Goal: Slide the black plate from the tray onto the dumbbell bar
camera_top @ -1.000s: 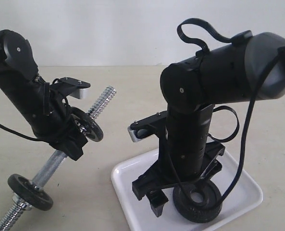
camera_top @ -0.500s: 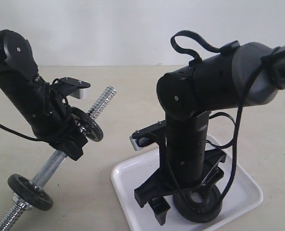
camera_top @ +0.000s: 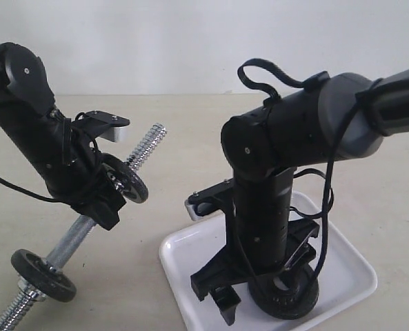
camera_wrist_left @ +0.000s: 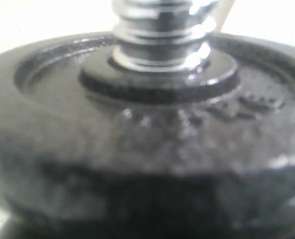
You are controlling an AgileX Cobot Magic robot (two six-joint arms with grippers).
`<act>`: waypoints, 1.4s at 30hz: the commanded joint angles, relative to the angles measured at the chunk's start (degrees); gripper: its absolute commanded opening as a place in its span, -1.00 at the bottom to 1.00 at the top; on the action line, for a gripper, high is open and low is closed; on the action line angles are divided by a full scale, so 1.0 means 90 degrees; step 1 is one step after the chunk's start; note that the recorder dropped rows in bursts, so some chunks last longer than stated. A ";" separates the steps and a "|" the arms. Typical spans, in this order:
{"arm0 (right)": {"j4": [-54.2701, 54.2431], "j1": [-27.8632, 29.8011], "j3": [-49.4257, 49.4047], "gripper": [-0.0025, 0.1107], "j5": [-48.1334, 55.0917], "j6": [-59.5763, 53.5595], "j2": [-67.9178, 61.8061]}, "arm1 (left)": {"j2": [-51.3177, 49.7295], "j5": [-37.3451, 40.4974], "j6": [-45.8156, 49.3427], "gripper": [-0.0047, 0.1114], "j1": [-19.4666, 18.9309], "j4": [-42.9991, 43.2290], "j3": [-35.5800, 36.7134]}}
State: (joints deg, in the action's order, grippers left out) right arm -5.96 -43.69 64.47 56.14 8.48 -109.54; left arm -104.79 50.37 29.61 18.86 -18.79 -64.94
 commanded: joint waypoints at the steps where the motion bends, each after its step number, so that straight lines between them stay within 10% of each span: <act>1: 0.0049 0.0031 0.0022 0.49 0.0091 0.0013 -0.0131 | 0.0377 0.0060 0.0045 -0.84 0.0036 -0.0309 -0.0151; 8: 0.0093 0.0031 0.0022 0.48 -0.0682 0.0000 -0.0141 | 0.0377 0.0086 0.0102 -0.84 0.0036 -0.0310 -0.0151; 15: 0.0231 0.0031 0.0022 0.02 -0.1100 -0.0012 -0.0141 | 0.0377 0.0086 0.0102 -0.84 0.0036 -0.0310 -0.0151; 22: 0.0662 0.0031 0.0022 0.40 -0.1083 -0.0012 -0.0141 | 0.0377 0.0115 0.0103 -0.84 0.0036 -0.0310 -0.0151; 42: 0.1636 0.0083 0.0022 0.40 -0.0775 0.0358 0.0480 | 0.0377 0.0140 0.0103 -0.84 0.0036 -0.0359 -0.0151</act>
State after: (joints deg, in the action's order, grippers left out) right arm 5.45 -43.46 64.56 48.53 10.40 -105.60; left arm -104.79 50.58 30.22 18.86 -18.79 -64.94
